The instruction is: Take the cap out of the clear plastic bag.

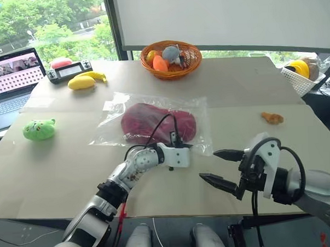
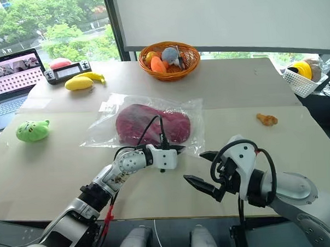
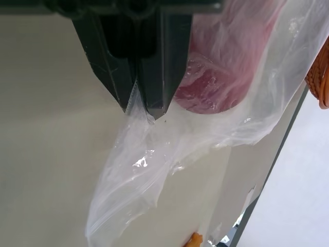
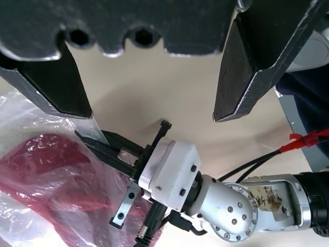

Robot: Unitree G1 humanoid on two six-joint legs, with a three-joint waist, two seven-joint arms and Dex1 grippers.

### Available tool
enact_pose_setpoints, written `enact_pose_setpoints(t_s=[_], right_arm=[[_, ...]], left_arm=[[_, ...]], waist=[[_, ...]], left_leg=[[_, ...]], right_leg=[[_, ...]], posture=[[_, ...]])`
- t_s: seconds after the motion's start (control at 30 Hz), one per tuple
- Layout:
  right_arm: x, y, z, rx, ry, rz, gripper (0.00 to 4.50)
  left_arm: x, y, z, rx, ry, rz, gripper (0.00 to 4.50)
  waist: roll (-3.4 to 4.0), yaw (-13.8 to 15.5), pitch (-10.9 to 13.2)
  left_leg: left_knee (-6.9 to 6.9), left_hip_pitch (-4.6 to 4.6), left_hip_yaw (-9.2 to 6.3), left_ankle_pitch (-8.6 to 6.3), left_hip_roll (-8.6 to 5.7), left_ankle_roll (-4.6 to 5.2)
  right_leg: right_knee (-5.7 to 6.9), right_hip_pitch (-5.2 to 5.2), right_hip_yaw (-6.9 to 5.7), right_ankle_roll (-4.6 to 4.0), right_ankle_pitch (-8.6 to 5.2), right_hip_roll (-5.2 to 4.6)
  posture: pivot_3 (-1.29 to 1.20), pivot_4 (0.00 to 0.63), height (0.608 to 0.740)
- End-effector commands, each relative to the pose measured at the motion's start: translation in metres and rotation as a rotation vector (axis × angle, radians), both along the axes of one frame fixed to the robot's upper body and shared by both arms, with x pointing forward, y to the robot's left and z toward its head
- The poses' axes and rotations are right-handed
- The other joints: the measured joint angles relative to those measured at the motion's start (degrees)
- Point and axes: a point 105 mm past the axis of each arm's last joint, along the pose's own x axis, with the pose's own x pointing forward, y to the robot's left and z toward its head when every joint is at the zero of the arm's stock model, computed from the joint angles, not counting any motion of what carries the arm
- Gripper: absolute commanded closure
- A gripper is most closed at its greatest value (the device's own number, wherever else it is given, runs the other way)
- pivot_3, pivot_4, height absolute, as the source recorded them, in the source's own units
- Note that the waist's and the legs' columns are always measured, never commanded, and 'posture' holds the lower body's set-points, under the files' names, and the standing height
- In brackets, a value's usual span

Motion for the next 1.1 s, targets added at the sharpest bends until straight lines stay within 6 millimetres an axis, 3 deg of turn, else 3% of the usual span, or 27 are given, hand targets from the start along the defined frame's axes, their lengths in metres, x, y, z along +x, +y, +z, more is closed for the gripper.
enact_pose_setpoints(t_s=[0.03, 0.23, 0.4, 0.53, 0.63, 0.73, 0.87, 0.9, 0.97, 1.1], right_arm=[[0.001, 0.002, 0.008, 0.008, -0.054, 0.011, 0.00], [0.008, -0.002, 0.007, 0.005, -0.058, 0.000, 0.00], [0.014, -0.003, 0.005, 0.002, -0.061, 0.008, 0.00], [0.018, -0.002, 0.004, 0.004, -0.064, 0.019, 0.00], [0.024, -0.001, 0.004, 0.004, -0.068, 0.035, 0.00], [0.029, 0.000, 0.005, 0.004, -0.074, 0.050, 0.00], [0.031, 0.003, 0.007, 0.011, -0.077, 0.072, 0.00], [0.032, 0.004, 0.007, 0.011, -0.077, 0.075, 0.00], [0.034, 0.004, 0.007, 0.010, -0.078, 0.078, 0.00], [0.036, 0.003, 0.007, 0.009, -0.078, 0.077, 0.00]], left_arm=[[-0.001, 0.031, -0.021, 0.063, 0.067, 0.059, 4.47], [-0.008, 0.082, -0.012, 0.077, 0.001, 0.073, 4.47], [-0.004, 0.165, 0.009, 0.153, -0.240, 0.105, 4.47], [0.003, 0.215, 0.012, 0.229, -0.294, 0.186, 4.47], [0.015, 0.252, 0.014, 0.274, -0.307, 0.348, 4.47], [0.026, 0.262, 0.016, 0.274, -0.329, 0.439, 4.47], [0.026, 0.258, 0.016, 0.235, -0.340, 0.428, 4.47], [0.024, 0.256, 0.014, 0.227, -0.328, 0.415, 3.92], [0.020, 0.253, 0.010, 0.222, -0.312, 0.393, 3.49], [0.015, 0.255, 0.006, 0.225, -0.306, 0.380, 2.06]], waist=[[-0.01, -0.42, -0.03], [0.01, -1.95, -0.05], [0.01, -1.92, -0.06], [-0.01, -1.42, -0.04], [-0.03, -1.20, -0.03], [-0.04, -0.92, -0.02], [-0.03, -0.56, -0.03], [-0.03, -0.50, -0.03], [-0.04, -0.45, -0.02], [-0.08, -0.33, -0.01]], left_leg=[[-0.02, 0.01, 0.00, 0.00, 0.02, 0.00], [-0.18, 0.06, 0.01, 0.00, 0.10, 0.00], [-0.36, 0.06, 0.06, 0.00, 0.15, 0.00], [-0.42, -0.01, 0.09, 0.00, 0.10, 0.00], [-0.47, -0.09, 0.12, 0.00, 0.05, -0.01], [-0.57, -0.08, 0.12, 0.00, 0.03, -0.01], [-0.63, -0.03, 0.13, 0.00, 0.04, -0.01], [-0.64, -0.03, 0.13, 0.00, 0.04, -0.01], [-0.63, -0.06, 0.13, 0.01, 0.04, -0.02], [-0.66, -0.14, 0.15, 0.01, 0.03, -0.02]], right_leg=[[0.00, -0.01, 0.01, 0.00, 0.00, 0.01], [0.03, -0.13, 0.04, -0.04, -0.02, 0.08], [0.04, -0.34, 0.10, -0.10, 0.00, 0.10], [0.02, -0.40, 0.11, -0.10, -0.01, 0.05], [-0.05, -0.44, 0.10, -0.06, -0.03, 0.00], [-0.06, -0.46, 0.09, -0.04, -0.04, -0.01], [-0.01, -0.48, 0.07, -0.04, -0.04, 0.01], [-0.01, -0.48, 0.07, -0.04, -0.04, 0.01], [-0.01, -0.50, 0.07, -0.04, -0.04, 0.00], [-0.03, -0.55, 0.08, -0.05, -0.03, -0.01]], posture=[[0.00, 0.150, 0.733], [0.00, 0.150, 0.733], [0.00, 0.150, 0.733], [0.00, 0.150, 0.733], [0.00, 0.150, 0.733], [0.00, 0.150, 0.733], [0.00, 0.150, 0.733], [0.00, 0.150, 0.733], [0.00, 0.150, 0.733], [0.00, 0.150, 0.733]])
